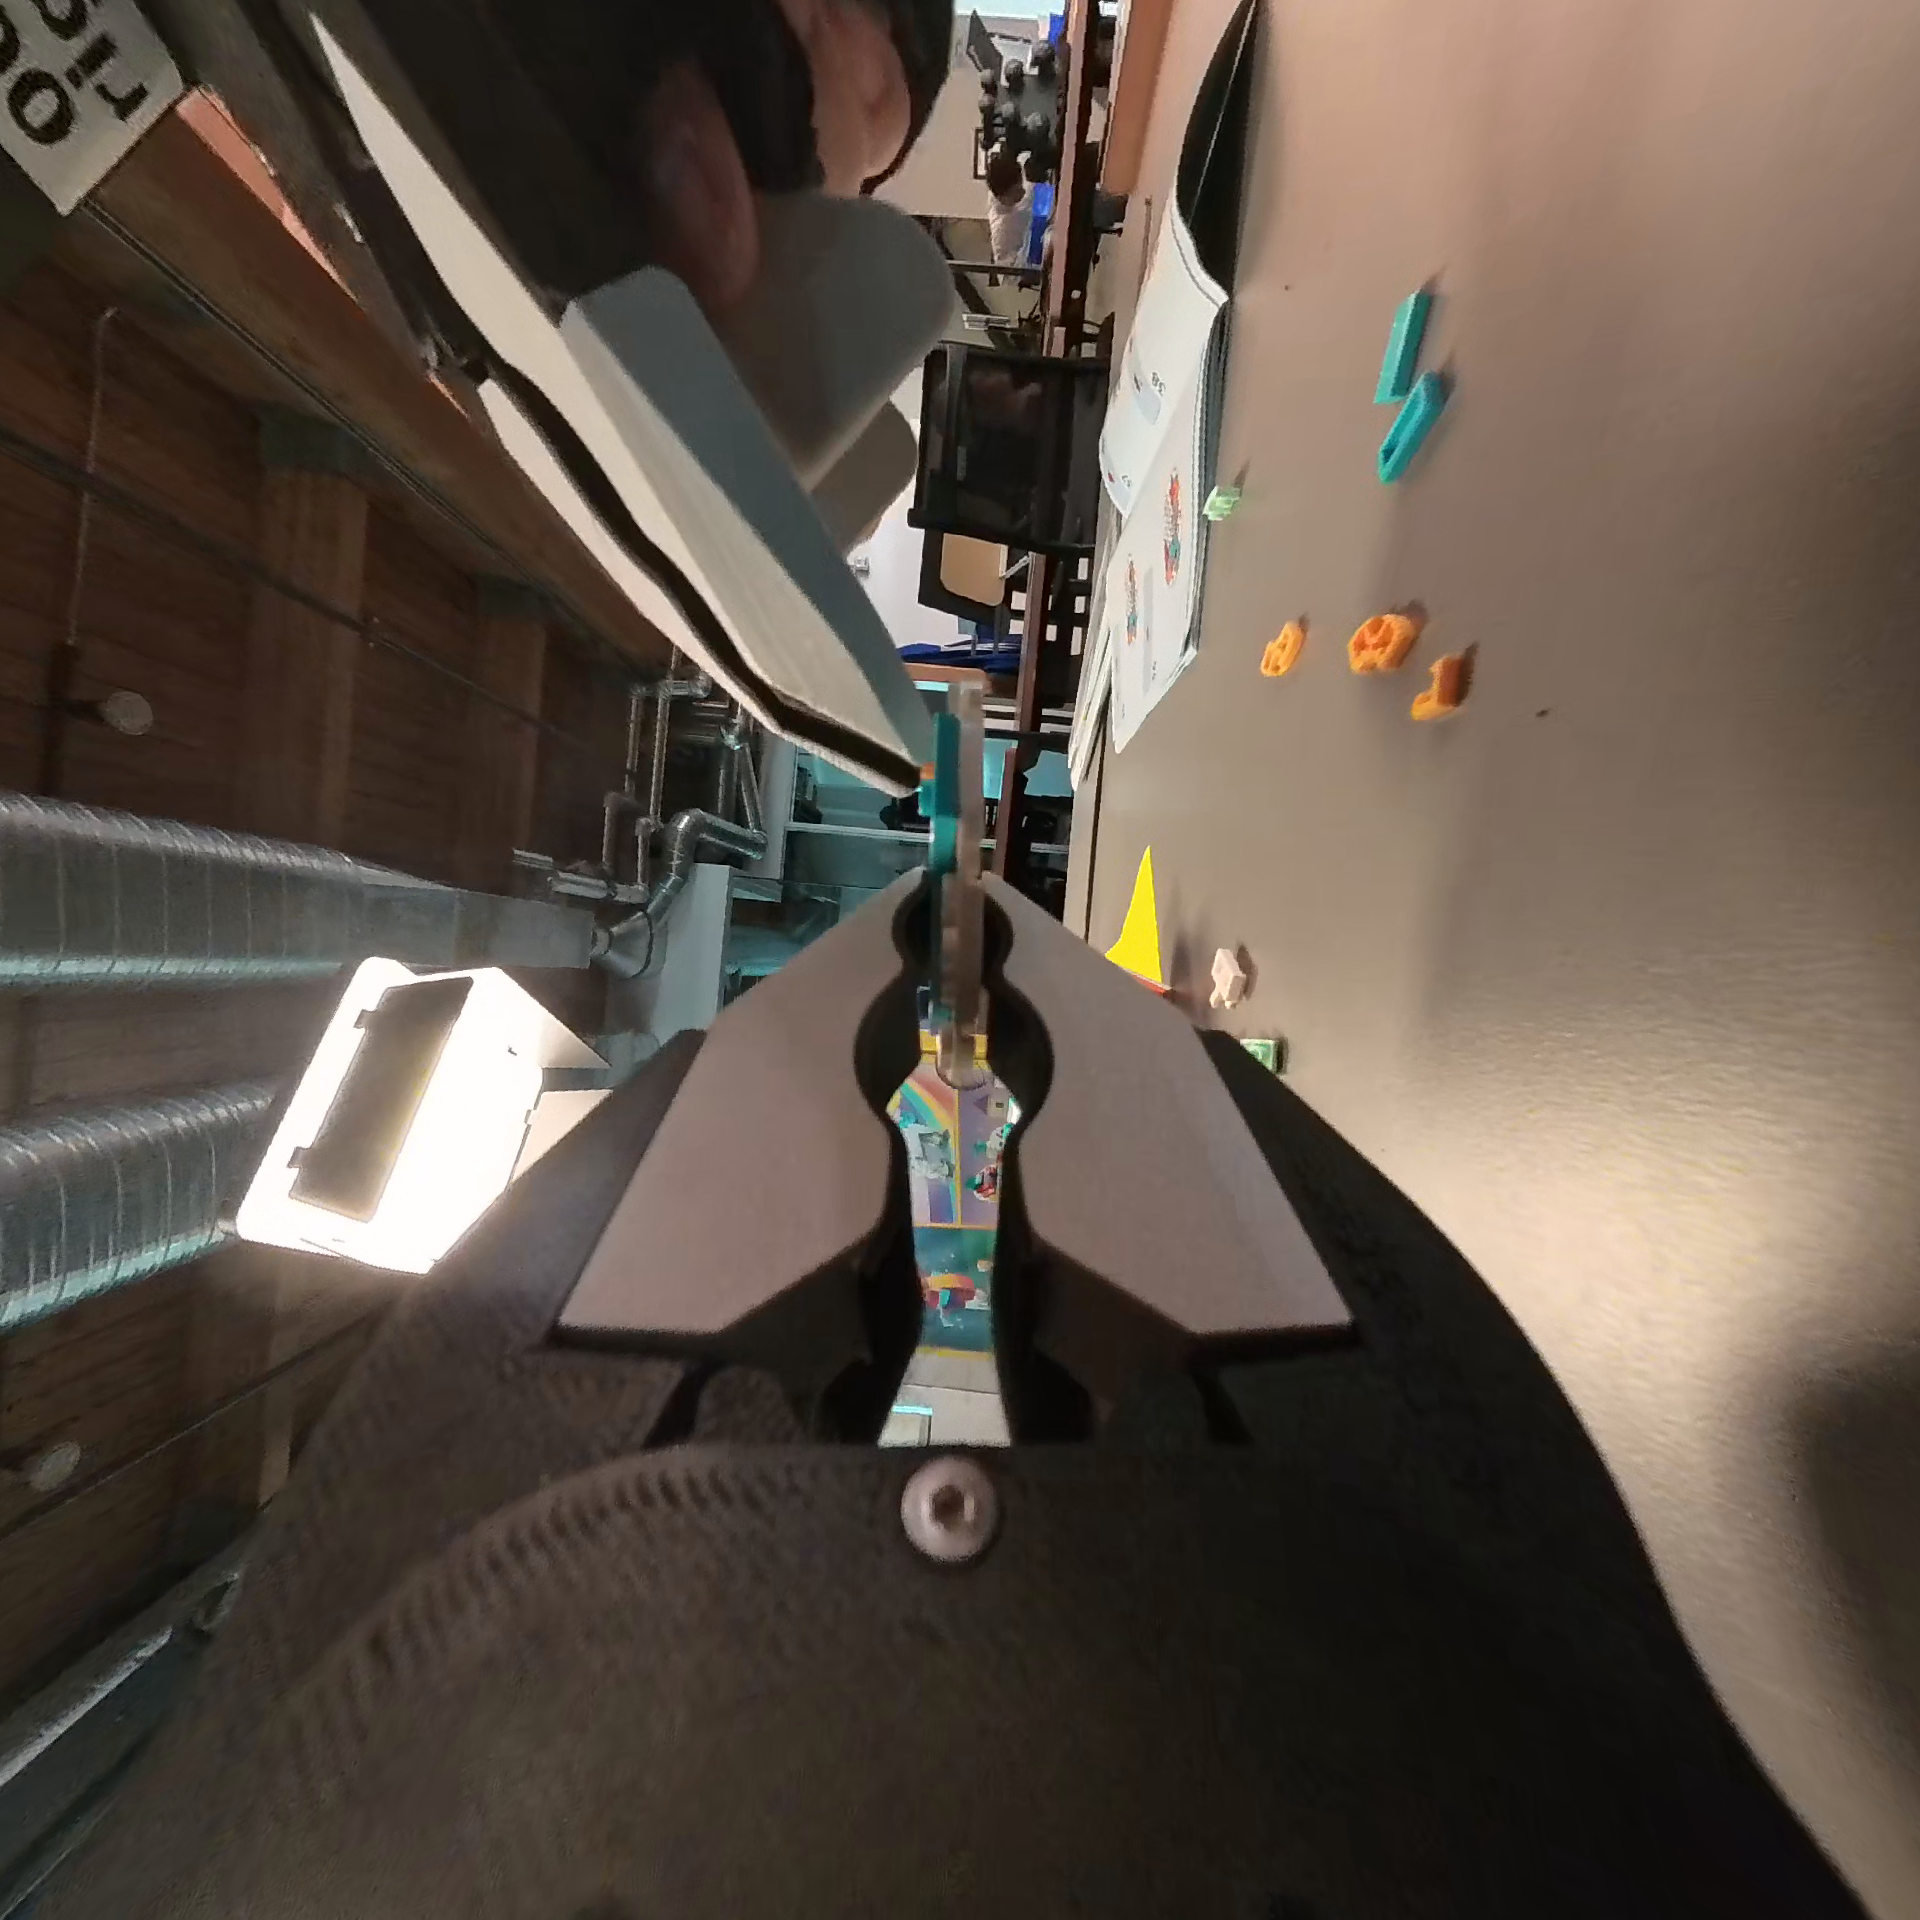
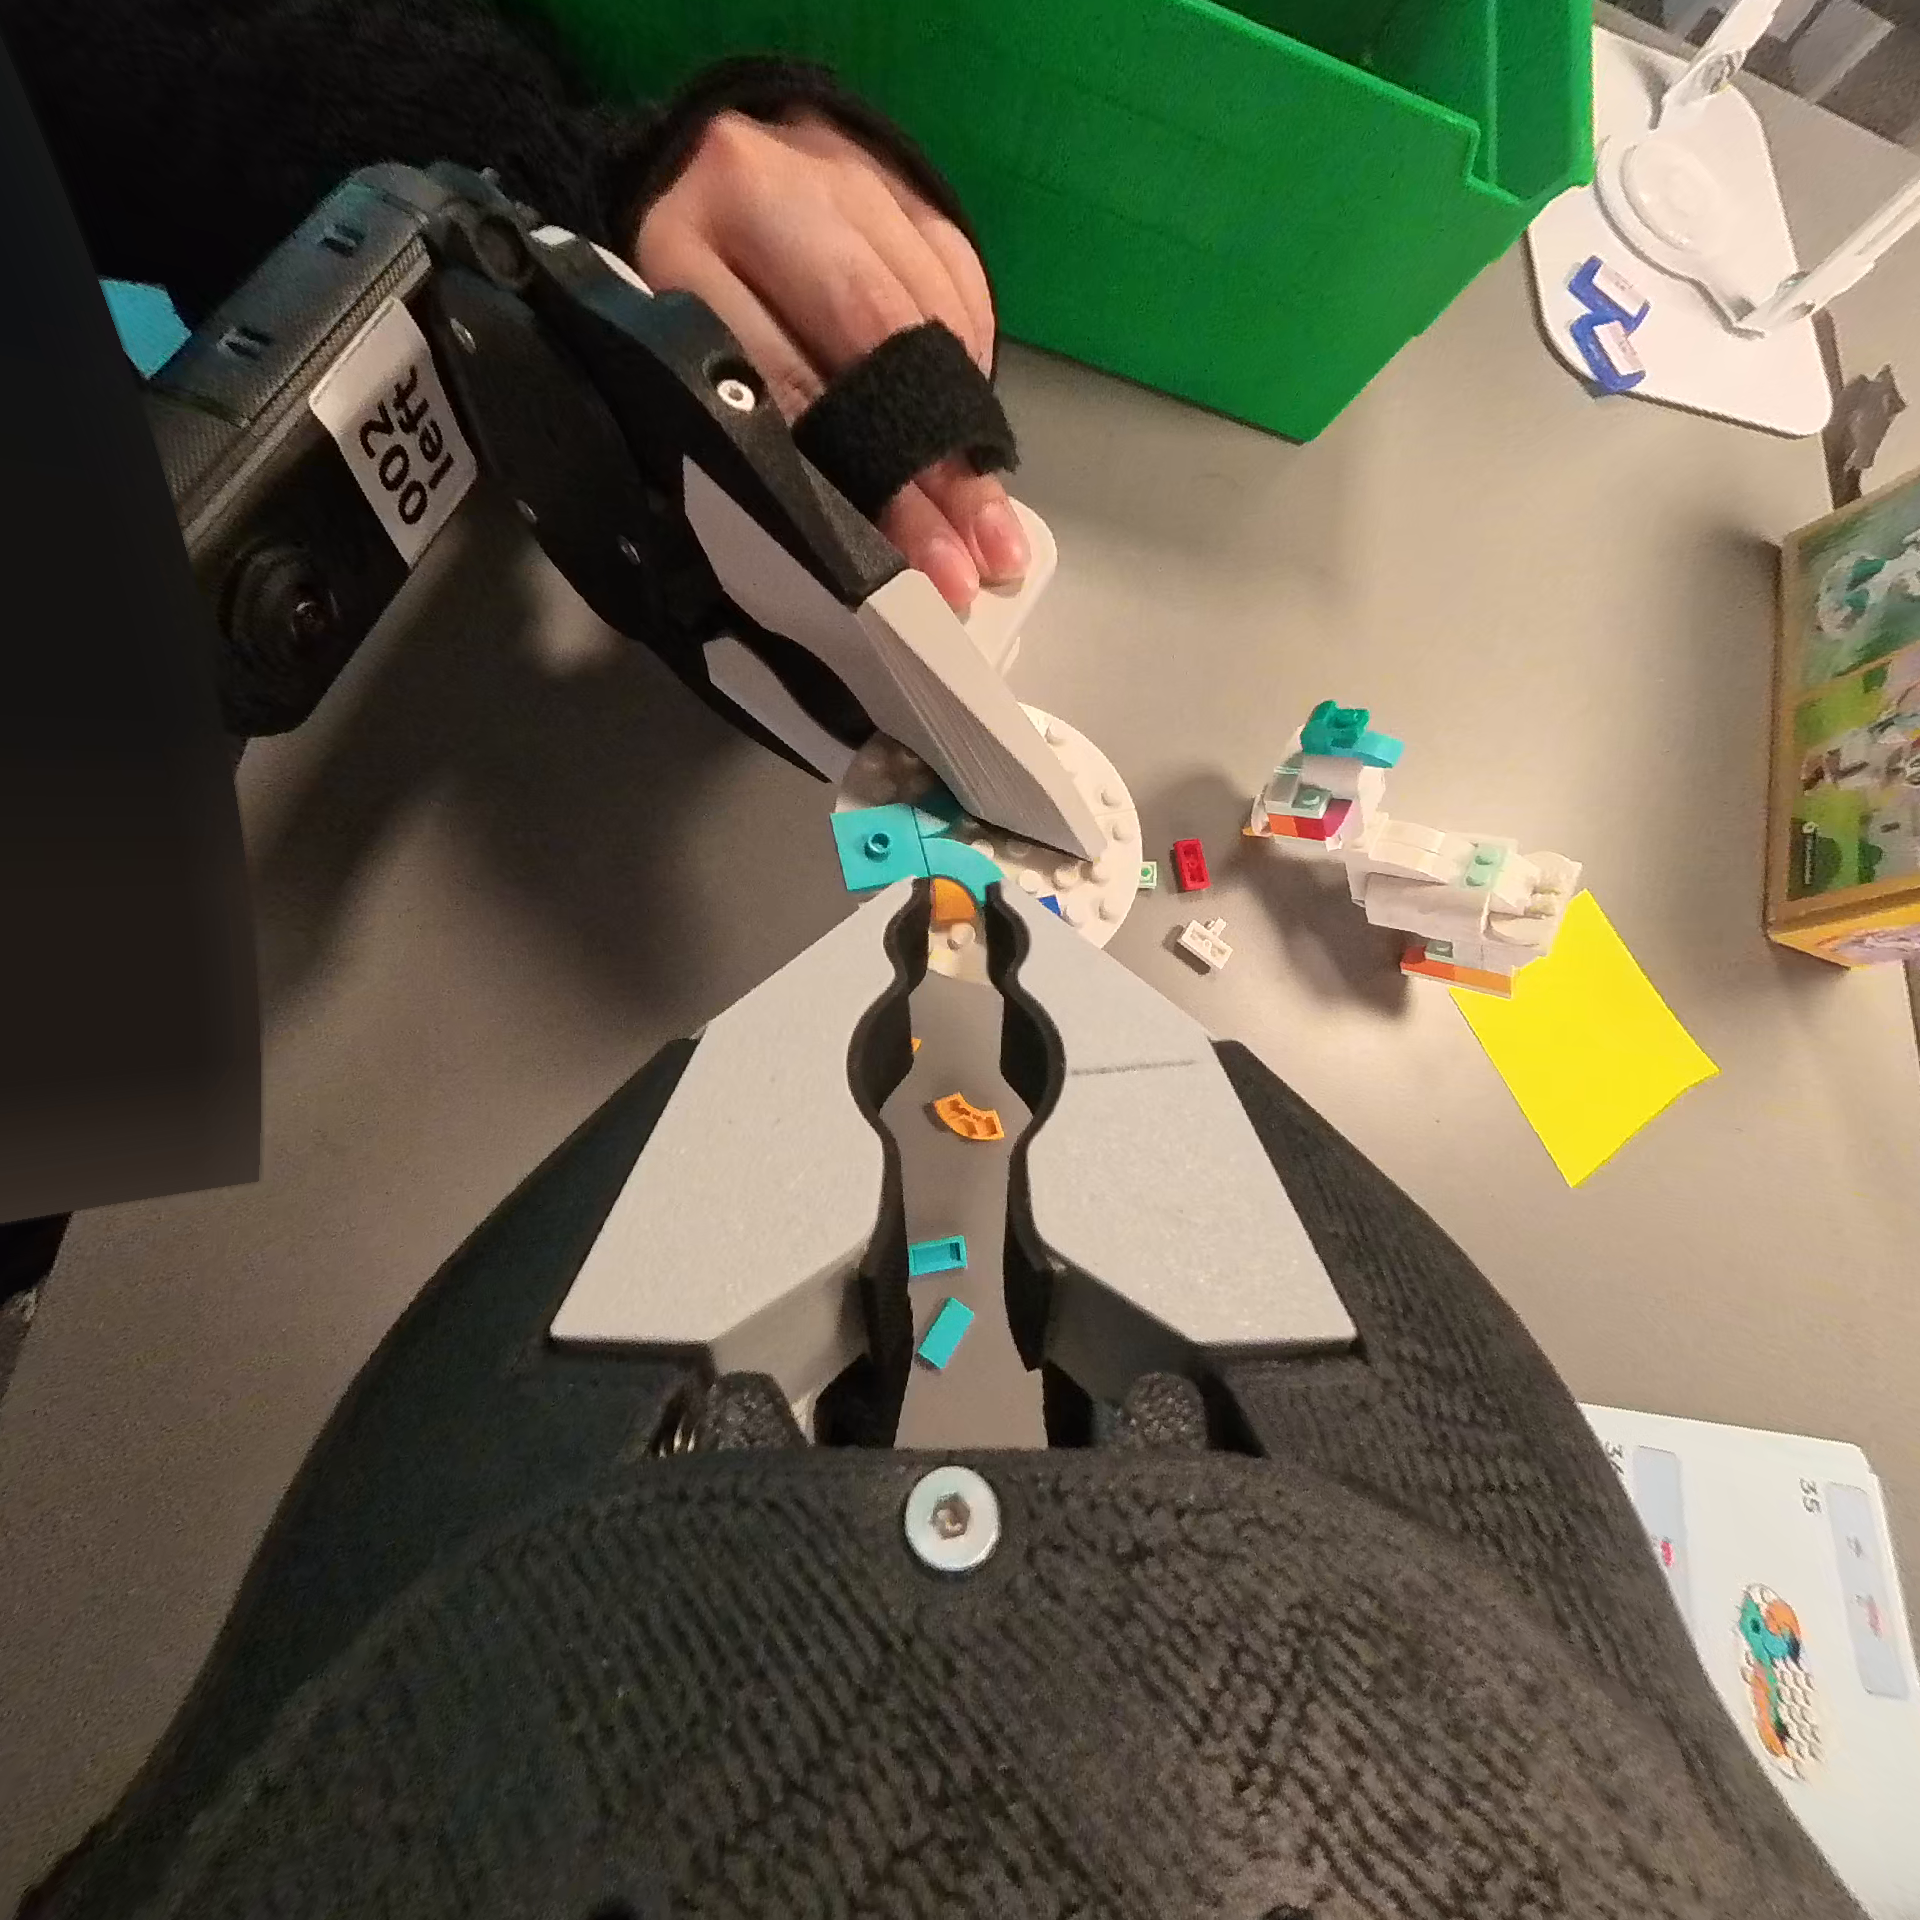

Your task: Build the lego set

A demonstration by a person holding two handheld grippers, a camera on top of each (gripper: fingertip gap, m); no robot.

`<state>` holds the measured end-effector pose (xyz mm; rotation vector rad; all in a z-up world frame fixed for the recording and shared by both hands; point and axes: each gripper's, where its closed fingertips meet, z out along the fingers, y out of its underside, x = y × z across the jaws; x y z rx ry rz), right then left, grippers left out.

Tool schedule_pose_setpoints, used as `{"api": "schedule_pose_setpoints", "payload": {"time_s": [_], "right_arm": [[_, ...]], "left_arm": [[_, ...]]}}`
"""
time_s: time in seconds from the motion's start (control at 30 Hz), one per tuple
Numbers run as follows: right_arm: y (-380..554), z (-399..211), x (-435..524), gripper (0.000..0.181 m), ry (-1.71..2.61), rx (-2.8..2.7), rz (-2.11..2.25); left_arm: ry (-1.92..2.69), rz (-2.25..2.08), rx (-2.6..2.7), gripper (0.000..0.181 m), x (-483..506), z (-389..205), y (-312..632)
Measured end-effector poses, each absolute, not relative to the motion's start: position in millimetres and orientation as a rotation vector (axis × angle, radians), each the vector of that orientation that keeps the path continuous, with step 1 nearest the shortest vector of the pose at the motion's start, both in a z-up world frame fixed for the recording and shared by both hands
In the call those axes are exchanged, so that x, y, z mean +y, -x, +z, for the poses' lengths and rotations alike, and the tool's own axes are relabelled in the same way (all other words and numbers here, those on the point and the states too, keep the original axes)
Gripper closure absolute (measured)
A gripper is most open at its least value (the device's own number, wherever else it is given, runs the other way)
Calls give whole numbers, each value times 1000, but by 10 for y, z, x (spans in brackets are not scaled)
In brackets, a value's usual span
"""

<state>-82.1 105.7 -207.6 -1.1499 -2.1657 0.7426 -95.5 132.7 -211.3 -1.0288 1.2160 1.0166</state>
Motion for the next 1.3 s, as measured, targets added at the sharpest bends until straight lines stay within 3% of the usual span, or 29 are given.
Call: {"api": "schedule_pose_setpoints", "payload": {"time_s": [0.1,0.27,0.43,0.57,0.77,1.3], "right_arm": [[824,-2074,1058,172,1153,-2162,742],[794,-2006,1086,153,1121,-2112,724],[760,-1975,1040,136,759,-2027,423],[778,-2020,978,140,482,-1905,122],[797,-2145,1084,154,393,-1824,-131],[870,-2175,1075,165,342,-1745,-116]], "left_arm": [[1029,1014,1215,177,1325,-2113,953],[1040,1011,1207,177,1331,-2110,970],[1058,993,1190,177,1335,-2098,987],[1071,979,1188,177,1339,-2104,990],[1078,967,1190,177,1338,-2114,985],[1097,967,1207,177,1356,-2155,997]]}}
